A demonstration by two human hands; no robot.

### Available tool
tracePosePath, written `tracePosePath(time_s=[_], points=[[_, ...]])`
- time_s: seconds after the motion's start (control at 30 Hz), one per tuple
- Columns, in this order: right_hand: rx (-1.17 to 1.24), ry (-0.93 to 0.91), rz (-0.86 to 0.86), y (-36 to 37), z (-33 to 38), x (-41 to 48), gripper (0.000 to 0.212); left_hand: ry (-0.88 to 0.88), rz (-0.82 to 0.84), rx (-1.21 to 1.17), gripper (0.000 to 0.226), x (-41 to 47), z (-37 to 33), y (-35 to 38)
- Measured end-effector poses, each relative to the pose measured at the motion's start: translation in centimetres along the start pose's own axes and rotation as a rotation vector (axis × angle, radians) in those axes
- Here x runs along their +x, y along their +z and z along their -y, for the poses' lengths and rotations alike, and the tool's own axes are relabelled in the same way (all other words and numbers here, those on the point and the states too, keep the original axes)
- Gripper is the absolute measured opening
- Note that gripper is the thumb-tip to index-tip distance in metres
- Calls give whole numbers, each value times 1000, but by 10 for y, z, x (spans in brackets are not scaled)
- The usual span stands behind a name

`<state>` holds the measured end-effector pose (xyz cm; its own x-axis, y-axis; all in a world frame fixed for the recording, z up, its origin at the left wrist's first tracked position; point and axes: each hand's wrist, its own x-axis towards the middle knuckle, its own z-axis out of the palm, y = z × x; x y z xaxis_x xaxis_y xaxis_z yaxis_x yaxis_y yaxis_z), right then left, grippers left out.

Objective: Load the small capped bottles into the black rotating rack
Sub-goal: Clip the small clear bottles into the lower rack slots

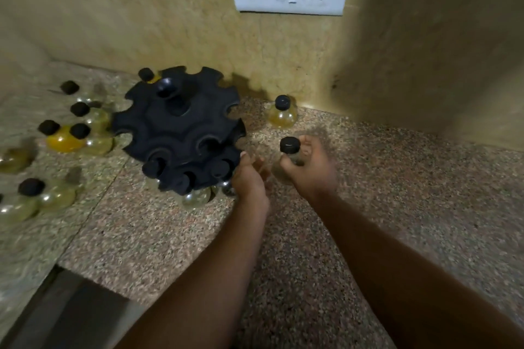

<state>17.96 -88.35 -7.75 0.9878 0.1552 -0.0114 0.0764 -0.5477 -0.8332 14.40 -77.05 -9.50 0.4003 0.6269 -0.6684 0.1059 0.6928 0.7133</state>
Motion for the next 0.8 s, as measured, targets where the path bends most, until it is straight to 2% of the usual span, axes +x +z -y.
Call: tracePosePath(time_s=[0.17,0.33,0.43,0.63,0.8], points=[[39,-117,178,35,20,-20,54,-43,-78,-129,34,-9,-13,-44],[-5,-245,347,60,32,-38,54,47,-89,-149,22,-7,-23,-88],[-30,-294,355,75,38,-47,54,15,12,-96,25,-2,-32,-109],[-70,-245,305,87,45,-46,53,-121,161,157,30,-7,-58,-132],[-88,-204,278,91,48,-43,52,-169,220,210,33,-11,-68,-134]])
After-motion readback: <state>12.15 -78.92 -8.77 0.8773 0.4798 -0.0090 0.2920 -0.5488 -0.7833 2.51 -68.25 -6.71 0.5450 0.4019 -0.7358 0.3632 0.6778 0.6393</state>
